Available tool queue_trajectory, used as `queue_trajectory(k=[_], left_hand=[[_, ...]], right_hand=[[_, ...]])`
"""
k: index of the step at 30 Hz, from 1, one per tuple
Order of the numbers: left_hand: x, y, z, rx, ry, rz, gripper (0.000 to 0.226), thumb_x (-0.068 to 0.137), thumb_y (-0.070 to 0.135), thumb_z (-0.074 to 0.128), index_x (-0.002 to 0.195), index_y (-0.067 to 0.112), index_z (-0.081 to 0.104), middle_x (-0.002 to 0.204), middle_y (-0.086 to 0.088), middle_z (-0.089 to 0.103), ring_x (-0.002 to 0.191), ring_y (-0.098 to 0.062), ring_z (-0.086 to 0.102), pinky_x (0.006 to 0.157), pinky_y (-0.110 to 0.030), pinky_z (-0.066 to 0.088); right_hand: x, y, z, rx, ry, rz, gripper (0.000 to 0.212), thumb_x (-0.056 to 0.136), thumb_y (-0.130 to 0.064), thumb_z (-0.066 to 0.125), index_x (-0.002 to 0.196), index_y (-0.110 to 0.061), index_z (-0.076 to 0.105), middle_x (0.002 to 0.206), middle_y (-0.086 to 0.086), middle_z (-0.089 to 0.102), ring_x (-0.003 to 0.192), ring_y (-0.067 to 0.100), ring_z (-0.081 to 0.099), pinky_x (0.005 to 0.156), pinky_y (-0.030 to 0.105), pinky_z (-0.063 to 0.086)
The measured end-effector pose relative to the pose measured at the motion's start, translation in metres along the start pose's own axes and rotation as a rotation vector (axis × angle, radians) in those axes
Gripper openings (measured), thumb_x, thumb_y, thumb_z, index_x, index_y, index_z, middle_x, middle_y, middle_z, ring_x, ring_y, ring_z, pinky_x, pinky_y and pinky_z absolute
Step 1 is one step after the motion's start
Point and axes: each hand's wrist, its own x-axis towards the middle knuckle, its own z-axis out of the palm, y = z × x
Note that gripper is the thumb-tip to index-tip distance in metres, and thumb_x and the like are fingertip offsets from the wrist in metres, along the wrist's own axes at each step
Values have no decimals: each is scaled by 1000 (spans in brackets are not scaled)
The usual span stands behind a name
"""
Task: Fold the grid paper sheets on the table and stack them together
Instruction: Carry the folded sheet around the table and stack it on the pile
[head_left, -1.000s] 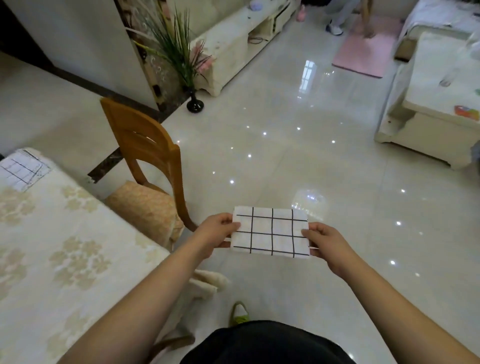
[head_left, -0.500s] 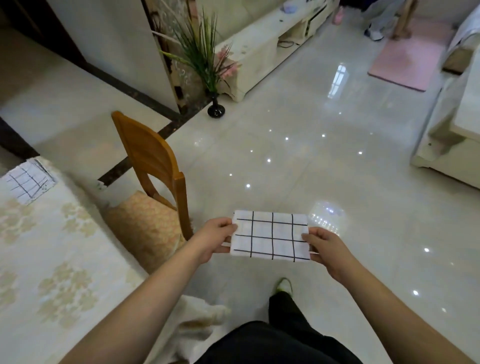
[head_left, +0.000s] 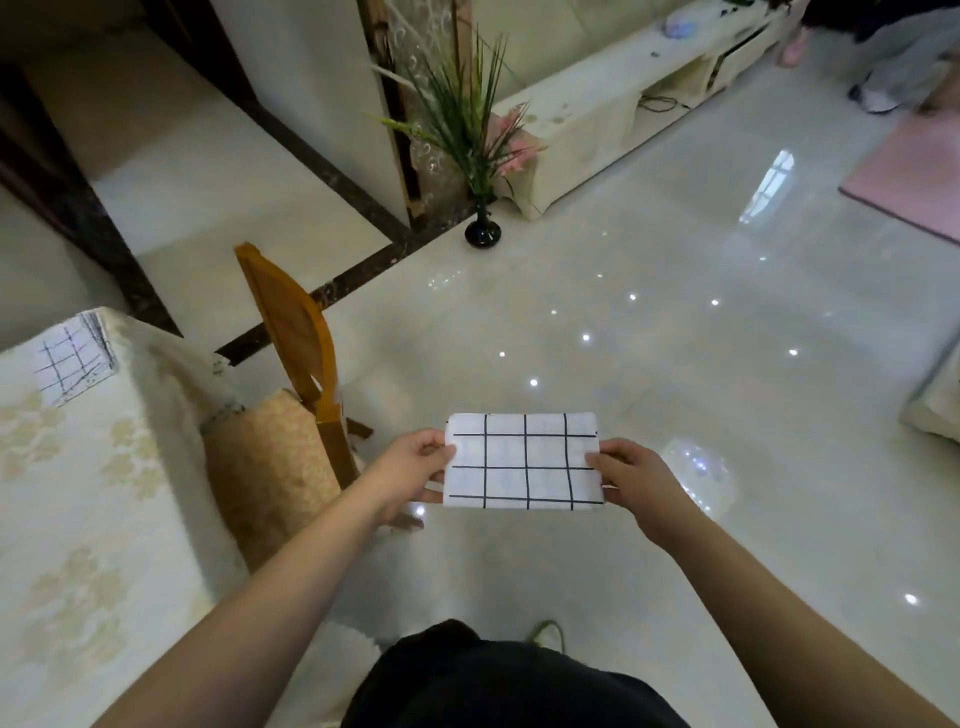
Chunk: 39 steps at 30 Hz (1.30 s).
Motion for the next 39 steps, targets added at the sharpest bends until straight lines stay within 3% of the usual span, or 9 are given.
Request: queue_trajectory(k=[4, 8, 17, 22, 33, 39], left_hand=[[25, 21, -17, -44, 48, 4, 21, 100, 15, 50, 115, 7, 62, 110, -17, 69, 99, -32, 67, 70, -35, 61], [62, 49, -39, -108, 93, 24, 16, 100, 15, 51, 110, 9, 62, 105, -16, 68, 89, -25, 65, 61, -30, 59], [139, 120, -107, -197, 147, 88, 11, 98, 15, 52, 98, 15, 63, 91, -9, 68, 79, -20, 66, 58, -31, 58], [167, 143, -141, -183, 173, 70, 17, 96, 12, 56, 111, 9, 63, 102, -11, 71, 82, -18, 69, 61, -30, 59], [249, 187, -178, -277, 327, -6, 12, 96, 13, 56, 107, 9, 61, 93, -8, 69, 75, -16, 65, 54, -25, 55], [292, 226, -197, -325, 443, -81, 15, 97, 15, 56, 109, 8, 61, 101, -11, 69, 84, -20, 66, 69, -33, 58]], right_hand=[[40, -26, 14, -35, -43, 1, 9, 92, -3, 58, 96, 3, 63, 89, 13, 67, 74, 21, 66, 64, 28, 57], [86, -62, 33, -46, -58, -22, 10, 92, -4, 58, 99, 1, 63, 88, 12, 66, 72, 18, 66, 62, 27, 57], [175, -149, 92, -76, -93, -86, 5, 91, -6, 59, 93, -5, 64, 86, 9, 68, 71, 16, 66, 61, 25, 55], [211, -176, 121, -82, -128, -76, 5, 91, -6, 60, 91, -6, 64, 88, 11, 69, 74, 19, 68, 65, 29, 55], [347, -247, 171, -195, -263, -114, 10, 92, -5, 58, 96, 2, 64, 92, 16, 67, 79, 23, 66, 71, 31, 59], [429, -295, 202, -252, -386, -80, 10, 92, -8, 60, 98, -2, 65, 94, 11, 69, 85, 26, 68, 71, 33, 56]])
